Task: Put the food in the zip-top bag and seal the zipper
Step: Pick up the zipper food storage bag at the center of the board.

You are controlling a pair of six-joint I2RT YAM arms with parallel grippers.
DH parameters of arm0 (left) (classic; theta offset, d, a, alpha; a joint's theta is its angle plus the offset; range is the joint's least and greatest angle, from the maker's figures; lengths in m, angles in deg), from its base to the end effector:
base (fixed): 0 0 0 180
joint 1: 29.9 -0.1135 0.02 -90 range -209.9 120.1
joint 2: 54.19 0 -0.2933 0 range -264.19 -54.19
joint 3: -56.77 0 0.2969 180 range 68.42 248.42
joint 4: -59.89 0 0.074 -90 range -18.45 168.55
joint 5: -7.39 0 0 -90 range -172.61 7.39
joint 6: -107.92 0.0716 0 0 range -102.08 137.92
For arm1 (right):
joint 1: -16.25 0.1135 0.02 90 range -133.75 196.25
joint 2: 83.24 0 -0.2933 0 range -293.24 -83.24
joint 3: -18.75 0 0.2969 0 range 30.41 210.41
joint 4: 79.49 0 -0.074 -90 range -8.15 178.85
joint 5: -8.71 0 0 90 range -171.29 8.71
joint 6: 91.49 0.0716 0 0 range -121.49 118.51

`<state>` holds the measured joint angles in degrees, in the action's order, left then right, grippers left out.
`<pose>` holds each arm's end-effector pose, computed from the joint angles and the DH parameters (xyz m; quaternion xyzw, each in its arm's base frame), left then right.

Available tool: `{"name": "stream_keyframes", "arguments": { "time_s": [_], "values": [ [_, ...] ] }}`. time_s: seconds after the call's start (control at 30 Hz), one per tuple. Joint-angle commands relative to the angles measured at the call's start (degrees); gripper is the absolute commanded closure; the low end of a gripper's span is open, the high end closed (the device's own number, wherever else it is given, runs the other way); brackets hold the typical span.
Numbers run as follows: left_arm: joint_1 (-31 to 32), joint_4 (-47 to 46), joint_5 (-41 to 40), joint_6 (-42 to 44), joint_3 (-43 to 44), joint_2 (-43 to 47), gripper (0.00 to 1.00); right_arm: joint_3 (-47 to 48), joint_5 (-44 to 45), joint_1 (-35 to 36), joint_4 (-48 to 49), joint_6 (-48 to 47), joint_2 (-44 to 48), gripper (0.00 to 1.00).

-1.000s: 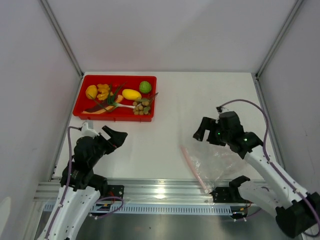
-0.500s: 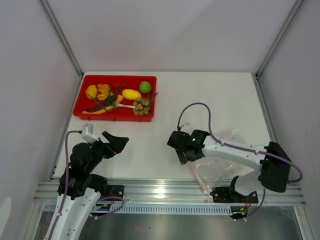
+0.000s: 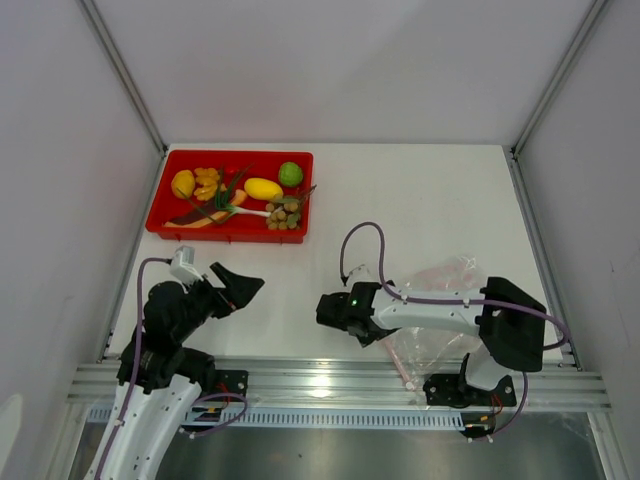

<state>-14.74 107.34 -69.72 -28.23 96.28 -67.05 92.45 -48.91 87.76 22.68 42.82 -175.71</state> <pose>0.1250 -0.0504 0.2609 -0.1571 0.8052 -0.3672 0.4383 0.1310 0.2707 0.1774 -0.2410 0.9281 -0.1947 0.2065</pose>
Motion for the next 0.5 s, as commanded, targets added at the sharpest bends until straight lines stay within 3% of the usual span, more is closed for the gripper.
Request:
{"name": "stream_keyframes", "arguments": {
  "time_s": [0.0,0.2,0.4,0.43,0.47],
  "values": [
    [0.05,-1.86,2.32,-1.22,1.67,-0.41,0.02,1.68,4.35,0.74,-1.24,3.32,-2.62,0.13],
    [0.05,0.33,1.09,-2.28,2.55,0.21,0.02,2.12,7.87,1.09,-0.36,5.51,-8.60,0.21],
    [0.13,4.19,-0.66,-2.45,4.48,0.03,0.00,3.44,14.72,1.53,-5.10,10.96,-12.03,0.52],
    [0.05,4.72,-0.93,-2.45,4.75,-0.40,0.00,3.96,15.69,1.53,-5.63,11.32,-12.04,0.64],
    [0.05,4.99,-1.02,-2.45,5.19,-0.67,0.00,4.05,16.04,1.53,-6.16,11.41,-11.95,0.70]
  ]
}}
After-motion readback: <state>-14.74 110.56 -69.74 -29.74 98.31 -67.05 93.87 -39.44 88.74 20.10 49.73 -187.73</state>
